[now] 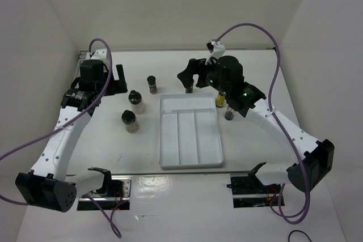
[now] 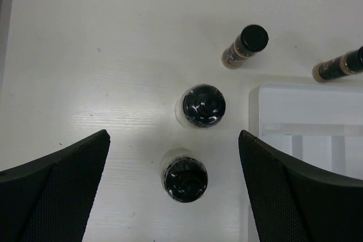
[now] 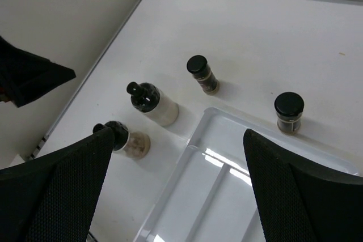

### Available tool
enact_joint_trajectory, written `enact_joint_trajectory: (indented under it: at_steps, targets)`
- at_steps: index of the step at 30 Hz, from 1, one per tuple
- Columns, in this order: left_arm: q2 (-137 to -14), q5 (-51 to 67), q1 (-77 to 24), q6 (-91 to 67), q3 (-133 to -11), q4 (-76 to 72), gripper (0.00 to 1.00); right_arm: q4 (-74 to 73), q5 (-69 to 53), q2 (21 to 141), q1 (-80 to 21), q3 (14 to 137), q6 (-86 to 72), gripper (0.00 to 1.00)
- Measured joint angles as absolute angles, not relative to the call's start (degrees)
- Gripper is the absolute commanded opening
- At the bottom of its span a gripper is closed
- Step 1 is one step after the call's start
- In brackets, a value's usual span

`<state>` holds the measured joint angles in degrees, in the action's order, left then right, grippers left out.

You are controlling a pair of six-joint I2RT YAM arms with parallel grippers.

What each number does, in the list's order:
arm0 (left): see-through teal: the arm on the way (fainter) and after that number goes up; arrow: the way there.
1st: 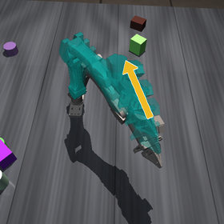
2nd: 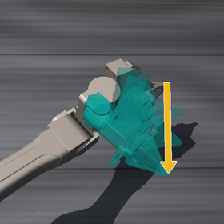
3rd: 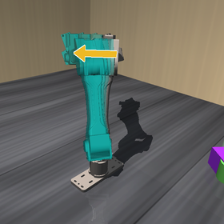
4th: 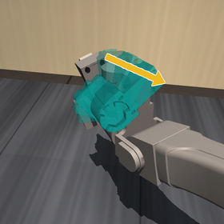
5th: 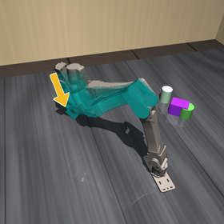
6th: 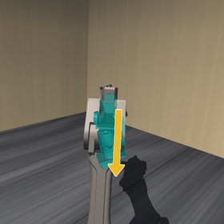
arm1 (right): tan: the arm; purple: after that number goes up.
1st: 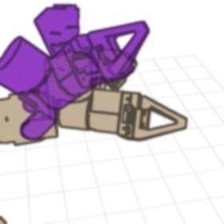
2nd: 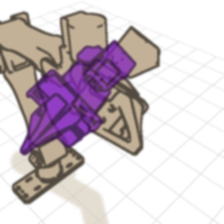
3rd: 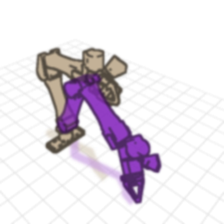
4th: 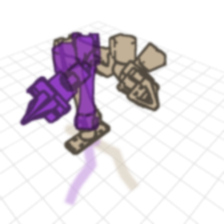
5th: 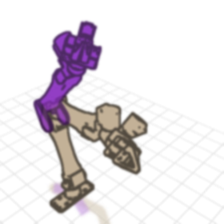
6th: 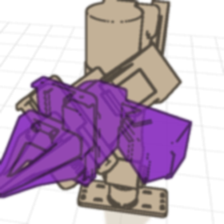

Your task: Organize the condiment bottles

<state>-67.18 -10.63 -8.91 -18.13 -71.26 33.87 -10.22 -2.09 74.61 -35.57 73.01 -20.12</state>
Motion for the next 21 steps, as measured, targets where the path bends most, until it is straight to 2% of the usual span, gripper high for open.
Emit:
enact_joint_trajectory:
  at_steps: [10,21]
  targets:
    - [-52.49,-0.8,-8.8,-15.18,-59.29,34.65,0.99,-8.99,0.23,77.47,-35.94,66.11,-23.18,0.98]
    - [-64.25,-1.32,-10.5,-15.38,-57.89,34.76,0.95,-8.97,3.09,78.06,-36.14,65.95,-25.93,0.98]
